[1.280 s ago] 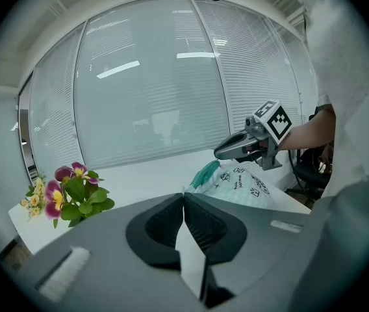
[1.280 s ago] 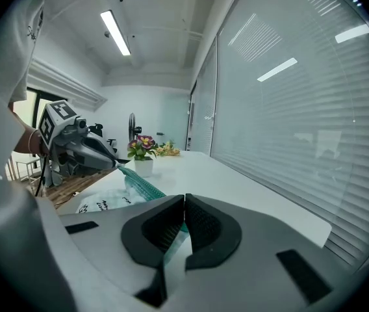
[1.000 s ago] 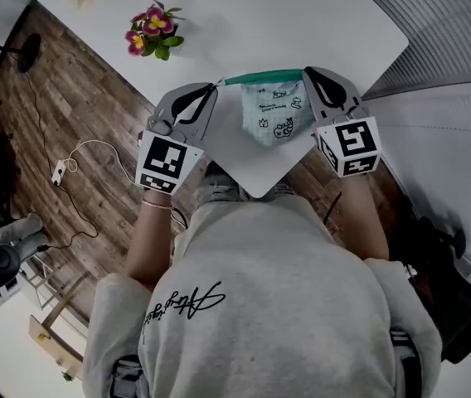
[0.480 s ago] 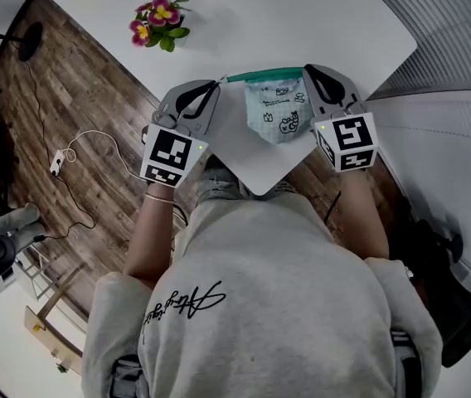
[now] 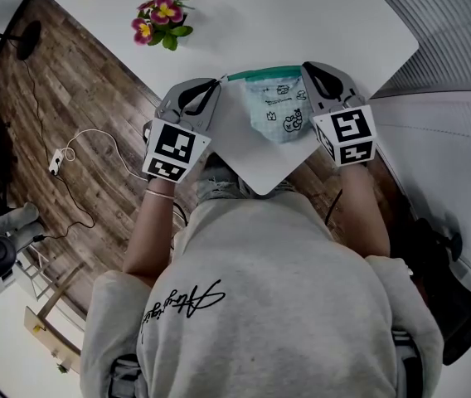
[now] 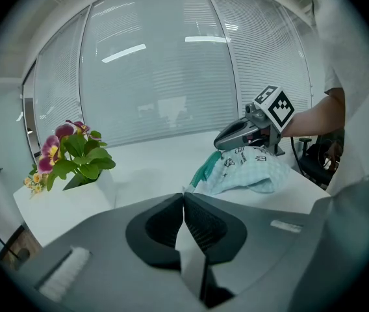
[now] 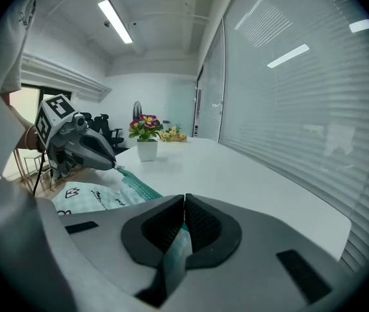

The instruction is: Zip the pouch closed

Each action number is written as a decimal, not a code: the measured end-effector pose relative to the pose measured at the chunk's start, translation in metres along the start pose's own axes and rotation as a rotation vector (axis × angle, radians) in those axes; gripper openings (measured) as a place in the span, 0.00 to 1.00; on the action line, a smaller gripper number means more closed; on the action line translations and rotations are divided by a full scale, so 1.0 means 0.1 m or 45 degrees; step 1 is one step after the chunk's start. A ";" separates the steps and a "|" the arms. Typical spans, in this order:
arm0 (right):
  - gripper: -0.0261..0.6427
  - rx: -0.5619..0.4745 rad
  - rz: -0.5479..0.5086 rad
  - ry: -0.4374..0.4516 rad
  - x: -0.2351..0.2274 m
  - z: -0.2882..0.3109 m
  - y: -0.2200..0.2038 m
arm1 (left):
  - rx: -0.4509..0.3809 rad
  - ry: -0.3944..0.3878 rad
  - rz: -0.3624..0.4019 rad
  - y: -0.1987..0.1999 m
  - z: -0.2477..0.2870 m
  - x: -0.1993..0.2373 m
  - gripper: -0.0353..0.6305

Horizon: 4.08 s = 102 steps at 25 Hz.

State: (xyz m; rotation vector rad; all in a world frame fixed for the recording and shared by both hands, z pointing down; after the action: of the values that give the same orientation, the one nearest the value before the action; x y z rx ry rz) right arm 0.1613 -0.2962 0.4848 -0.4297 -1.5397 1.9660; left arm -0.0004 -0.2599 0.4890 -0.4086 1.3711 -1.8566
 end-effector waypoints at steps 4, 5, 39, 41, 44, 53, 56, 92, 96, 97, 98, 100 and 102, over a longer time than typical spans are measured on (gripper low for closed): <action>0.05 0.022 -0.016 0.008 0.01 0.05 0.00 | 0.026 -0.004 0.028 -0.06 0.02 0.00 0.06; 0.05 0.028 -0.021 0.008 0.01 0.05 0.00 | 0.029 -0.005 0.032 -0.07 0.02 0.00 0.06; 0.29 0.064 0.048 -0.108 -0.12 0.19 0.11 | 0.014 0.017 0.013 -0.12 -0.08 0.22 0.32; 0.30 0.013 0.075 -0.132 -0.13 0.14 0.22 | -0.012 0.029 0.010 -0.07 -0.14 0.25 0.33; 0.31 -0.039 0.071 -0.164 -0.12 0.07 0.37 | -0.048 0.042 0.007 -0.01 -0.23 0.31 0.35; 0.33 -0.159 0.026 -0.196 0.11 -0.08 0.85 | -0.193 0.054 0.007 0.35 -0.54 0.45 0.35; 0.33 -0.198 0.021 -0.204 0.19 -0.12 0.98 | -0.238 0.047 0.010 0.46 -0.62 0.50 0.35; 0.25 -0.545 0.082 -0.320 1.08 -0.60 1.94 | -0.723 -0.095 -0.039 1.46 -1.43 0.72 0.33; 0.16 -0.583 0.075 -0.327 1.21 -0.66 2.04 | -0.746 -0.114 -0.038 1.49 -1.53 0.72 0.29; 0.15 -0.591 0.074 -0.329 1.24 -0.67 2.05 | -0.749 -0.118 -0.039 1.49 -1.55 0.72 0.27; 0.13 -0.597 0.072 -0.331 1.27 -0.67 2.07 | -0.752 -0.123 -0.039 1.48 -1.57 0.73 0.27; 0.09 -0.608 0.068 -0.336 1.32 -0.68 2.09 | -0.754 -0.134 -0.041 1.46 -1.60 0.73 0.26; 0.06 -0.614 0.069 -0.343 1.37 -0.68 2.10 | -0.754 -0.149 -0.041 1.43 -1.62 0.74 0.22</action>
State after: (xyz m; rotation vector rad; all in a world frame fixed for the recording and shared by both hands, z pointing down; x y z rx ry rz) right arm 0.0421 -0.1893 0.2802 -0.4131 -2.2071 1.7316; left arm -0.0971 -0.2243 0.2854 -0.8243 1.8255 -1.3943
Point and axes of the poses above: the fingertips, and each gripper's own axes: z forward along the fingers, x to its left, y out of its top, the point moved 1 cm from there along -z, backward along the fingers, and after that the axes turned 10 degrees about -x, right-handed, at the moved point
